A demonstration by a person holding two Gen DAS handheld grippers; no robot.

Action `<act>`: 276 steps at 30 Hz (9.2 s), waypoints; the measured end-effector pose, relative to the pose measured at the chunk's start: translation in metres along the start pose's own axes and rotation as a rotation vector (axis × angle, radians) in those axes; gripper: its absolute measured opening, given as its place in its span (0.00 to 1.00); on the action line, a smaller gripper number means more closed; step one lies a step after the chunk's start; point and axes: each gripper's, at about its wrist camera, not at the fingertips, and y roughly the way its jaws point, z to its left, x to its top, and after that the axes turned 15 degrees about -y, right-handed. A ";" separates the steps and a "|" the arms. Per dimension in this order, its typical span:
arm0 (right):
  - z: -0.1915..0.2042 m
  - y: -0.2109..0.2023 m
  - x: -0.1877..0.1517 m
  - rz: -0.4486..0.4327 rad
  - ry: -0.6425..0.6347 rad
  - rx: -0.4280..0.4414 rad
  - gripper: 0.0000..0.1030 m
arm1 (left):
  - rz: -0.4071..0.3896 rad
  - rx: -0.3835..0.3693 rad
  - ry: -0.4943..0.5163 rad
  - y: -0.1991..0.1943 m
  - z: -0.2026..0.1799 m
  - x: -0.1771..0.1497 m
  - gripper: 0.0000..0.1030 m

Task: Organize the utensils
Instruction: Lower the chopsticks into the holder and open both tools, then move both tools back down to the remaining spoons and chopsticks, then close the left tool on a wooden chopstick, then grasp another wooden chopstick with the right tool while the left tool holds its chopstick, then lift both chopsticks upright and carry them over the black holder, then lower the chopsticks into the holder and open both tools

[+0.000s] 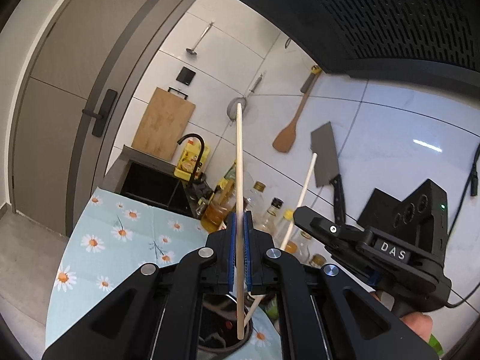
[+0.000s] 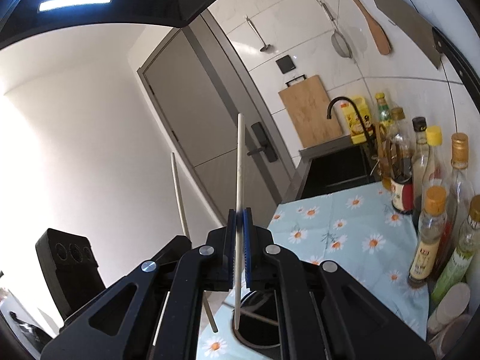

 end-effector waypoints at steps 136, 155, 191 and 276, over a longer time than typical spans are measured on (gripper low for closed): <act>-0.006 -0.035 -0.238 0.776 0.466 0.150 0.33 | 1.208 0.374 0.145 0.001 0.068 -0.195 0.04; 0.012 0.011 -0.263 1.052 0.608 -0.056 0.24 | 0.981 0.232 -0.079 -0.070 0.082 -0.152 0.04; 0.035 0.019 -0.251 1.104 0.554 -0.381 0.05 | 0.984 0.045 -0.115 -0.087 0.118 -0.129 0.04; -0.005 0.026 -0.041 0.072 -0.053 -0.087 0.18 | 0.154 0.146 0.040 0.037 0.021 -0.022 0.05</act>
